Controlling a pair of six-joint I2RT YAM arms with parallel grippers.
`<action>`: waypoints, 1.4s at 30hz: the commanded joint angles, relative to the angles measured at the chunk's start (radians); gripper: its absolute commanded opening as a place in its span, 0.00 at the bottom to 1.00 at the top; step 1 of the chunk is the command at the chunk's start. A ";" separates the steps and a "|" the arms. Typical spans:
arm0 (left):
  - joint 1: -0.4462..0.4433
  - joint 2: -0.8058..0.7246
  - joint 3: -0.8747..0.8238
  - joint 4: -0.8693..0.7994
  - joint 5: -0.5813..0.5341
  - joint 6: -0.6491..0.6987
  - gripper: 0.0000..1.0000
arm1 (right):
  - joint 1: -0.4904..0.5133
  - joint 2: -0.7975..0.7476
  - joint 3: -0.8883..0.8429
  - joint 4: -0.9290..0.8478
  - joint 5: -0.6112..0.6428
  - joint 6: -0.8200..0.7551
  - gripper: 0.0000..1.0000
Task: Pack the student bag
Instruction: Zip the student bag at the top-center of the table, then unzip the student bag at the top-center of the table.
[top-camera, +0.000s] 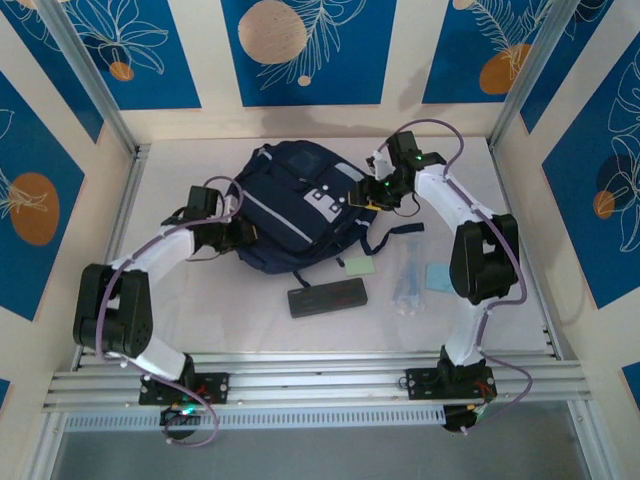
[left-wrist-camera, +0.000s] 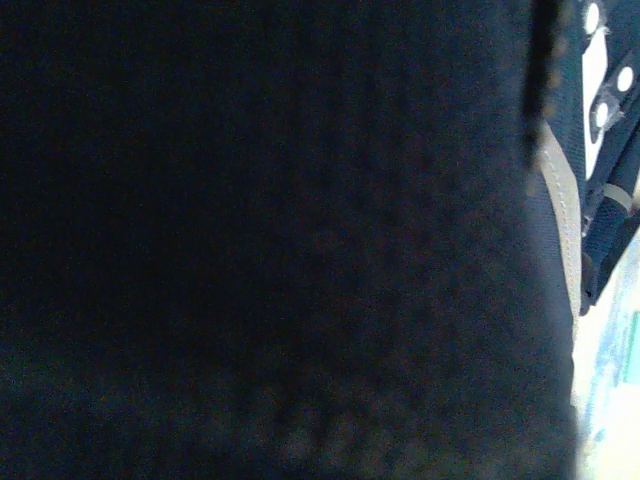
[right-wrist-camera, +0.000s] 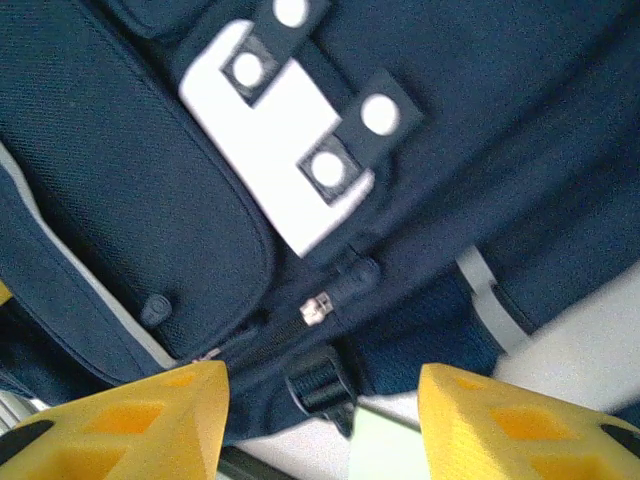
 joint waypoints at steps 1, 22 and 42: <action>0.005 0.066 0.094 0.020 -0.038 0.148 0.04 | 0.033 0.051 0.044 0.046 -0.011 0.039 0.54; 0.039 0.527 0.605 -0.146 -0.078 0.205 0.27 | 0.056 0.153 0.009 0.209 0.275 0.028 0.77; 0.042 0.549 0.621 -0.128 -0.077 0.179 0.25 | 0.231 0.142 -0.014 0.264 -0.071 0.137 0.73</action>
